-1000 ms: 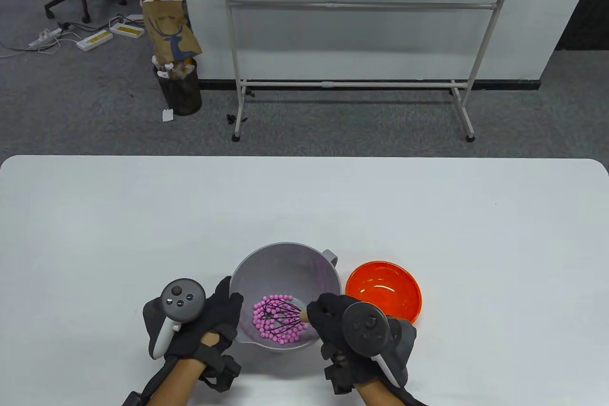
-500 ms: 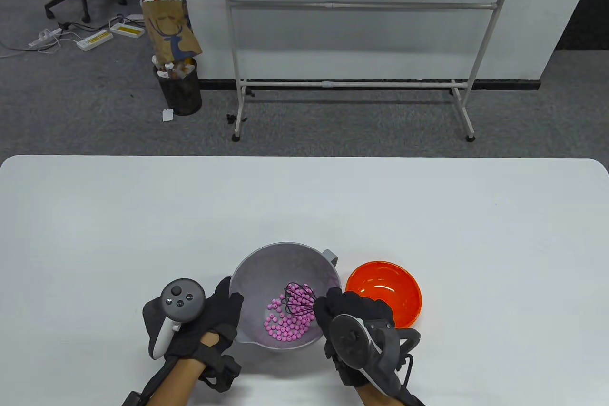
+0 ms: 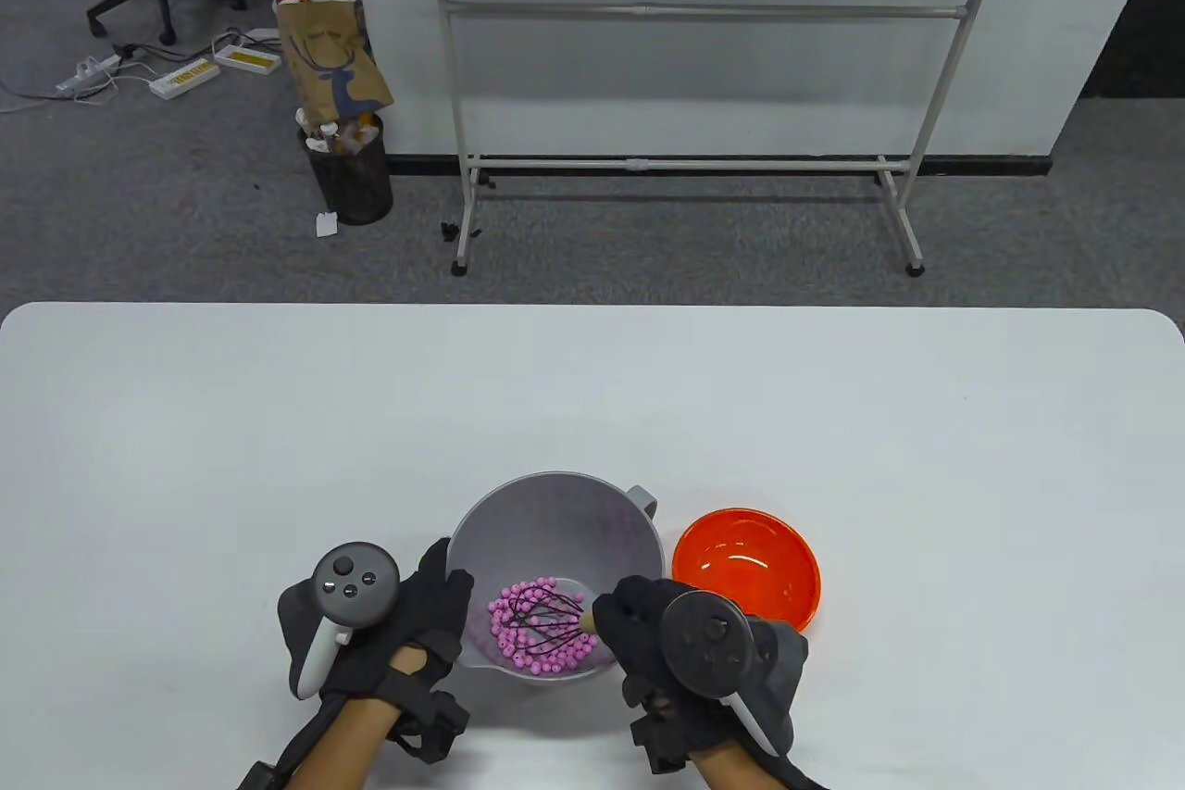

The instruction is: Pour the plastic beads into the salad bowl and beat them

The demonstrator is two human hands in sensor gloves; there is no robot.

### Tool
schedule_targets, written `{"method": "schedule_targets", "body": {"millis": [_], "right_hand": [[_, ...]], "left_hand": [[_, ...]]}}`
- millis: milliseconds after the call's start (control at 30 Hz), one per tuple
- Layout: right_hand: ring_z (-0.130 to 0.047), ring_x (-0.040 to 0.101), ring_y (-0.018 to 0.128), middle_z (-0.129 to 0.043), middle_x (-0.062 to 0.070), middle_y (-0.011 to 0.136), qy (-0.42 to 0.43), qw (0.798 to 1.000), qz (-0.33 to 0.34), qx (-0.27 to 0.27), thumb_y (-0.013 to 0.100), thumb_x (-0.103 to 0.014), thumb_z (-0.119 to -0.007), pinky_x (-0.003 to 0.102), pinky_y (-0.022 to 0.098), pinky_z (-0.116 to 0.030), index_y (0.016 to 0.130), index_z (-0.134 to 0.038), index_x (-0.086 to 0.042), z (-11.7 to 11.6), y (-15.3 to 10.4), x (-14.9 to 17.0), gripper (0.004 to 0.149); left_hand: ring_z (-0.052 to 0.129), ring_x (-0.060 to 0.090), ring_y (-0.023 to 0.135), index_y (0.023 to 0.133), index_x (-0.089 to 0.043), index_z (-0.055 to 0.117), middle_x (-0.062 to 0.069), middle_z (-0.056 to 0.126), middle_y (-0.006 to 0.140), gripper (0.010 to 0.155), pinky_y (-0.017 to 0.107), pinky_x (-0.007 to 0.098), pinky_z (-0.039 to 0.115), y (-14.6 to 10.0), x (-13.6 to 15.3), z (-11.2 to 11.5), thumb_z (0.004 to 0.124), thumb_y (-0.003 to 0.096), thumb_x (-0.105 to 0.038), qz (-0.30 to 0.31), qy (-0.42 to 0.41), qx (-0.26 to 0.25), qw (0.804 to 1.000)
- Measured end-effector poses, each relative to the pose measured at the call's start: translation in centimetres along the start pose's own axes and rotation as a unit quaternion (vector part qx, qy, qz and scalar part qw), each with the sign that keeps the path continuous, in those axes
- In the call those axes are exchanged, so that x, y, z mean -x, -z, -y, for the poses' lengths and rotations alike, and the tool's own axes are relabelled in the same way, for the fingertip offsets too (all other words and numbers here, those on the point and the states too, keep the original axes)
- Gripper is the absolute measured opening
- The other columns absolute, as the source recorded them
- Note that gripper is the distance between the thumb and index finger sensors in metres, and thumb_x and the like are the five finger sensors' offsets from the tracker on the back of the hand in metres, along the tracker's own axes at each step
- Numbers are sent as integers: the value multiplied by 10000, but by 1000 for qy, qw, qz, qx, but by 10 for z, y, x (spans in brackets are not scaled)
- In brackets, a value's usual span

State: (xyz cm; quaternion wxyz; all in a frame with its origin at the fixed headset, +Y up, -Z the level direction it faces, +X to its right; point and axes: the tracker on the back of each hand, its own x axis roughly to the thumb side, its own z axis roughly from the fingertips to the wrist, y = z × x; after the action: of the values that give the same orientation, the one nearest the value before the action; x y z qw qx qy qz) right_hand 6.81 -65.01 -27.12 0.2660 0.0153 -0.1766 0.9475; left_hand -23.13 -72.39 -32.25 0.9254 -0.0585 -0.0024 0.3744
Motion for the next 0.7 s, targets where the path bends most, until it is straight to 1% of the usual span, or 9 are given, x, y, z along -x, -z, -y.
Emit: {"method": "schedule_targets", "body": {"millis": [67, 200, 233, 433, 567, 700], "right_hand": [[-930, 149, 55, -1010, 13, 276, -19, 999, 4, 27, 363, -533, -971, 386, 243, -843, 621, -1031, -189, -3, -1, 1, 435], [-935, 157, 64, -1014, 15, 287, -48, 998, 13, 42, 363, -534, -970, 392, 252, -842, 631, -1028, -191, -2, -1, -1, 439], [-935, 159, 63, -1015, 17, 286, -68, 996, 21, 55, 362, -533, -970, 394, 252, -841, 631, -1028, -190, -1, -1, -1, 440], [-930, 165, 51, -1016, 21, 268, -123, 988, 42, 81, 357, -533, -976, 397, 246, -840, 612, -1039, -185, 9, -6, -9, 436], [-923, 161, 32, -1013, 19, 243, -151, 983, 65, 78, 349, -533, -984, 394, 232, -842, 590, -1045, -178, 16, -12, -20, 433], [-915, 152, 17, -1005, 16, 224, -129, 989, 66, 39, 348, -528, -989, 386, 217, -845, 577, -1045, -162, 20, -14, -28, 435]], "left_hand": [[975, 50, 63, 1016, -109, 614, -18, 1055, 320, 626, 385, 414, 902, 0, 0, 0, 618, 516, -486, 0, 0, 0, 1000], [975, 51, 63, 1016, -109, 614, -16, 1054, 320, 626, 385, 415, 901, 0, 0, 0, 618, 516, -486, 1, -2, -1, 1000], [975, 51, 62, 1016, -110, 615, -17, 1055, 319, 625, 384, 415, 902, 0, 0, 0, 619, 516, -486, 1, -2, -1, 1000], [975, 51, 63, 1016, -109, 614, -17, 1055, 319, 626, 385, 415, 902, 0, 0, 0, 618, 516, -486, 1, -1, 0, 1000], [975, 51, 63, 1016, -109, 615, -18, 1056, 320, 626, 385, 415, 902, 0, 0, 0, 618, 517, -487, 0, -1, 0, 1000], [975, 52, 63, 1016, -108, 615, -17, 1056, 319, 627, 384, 415, 902, 0, 0, 0, 619, 517, -487, 0, -1, 0, 1000]]}}
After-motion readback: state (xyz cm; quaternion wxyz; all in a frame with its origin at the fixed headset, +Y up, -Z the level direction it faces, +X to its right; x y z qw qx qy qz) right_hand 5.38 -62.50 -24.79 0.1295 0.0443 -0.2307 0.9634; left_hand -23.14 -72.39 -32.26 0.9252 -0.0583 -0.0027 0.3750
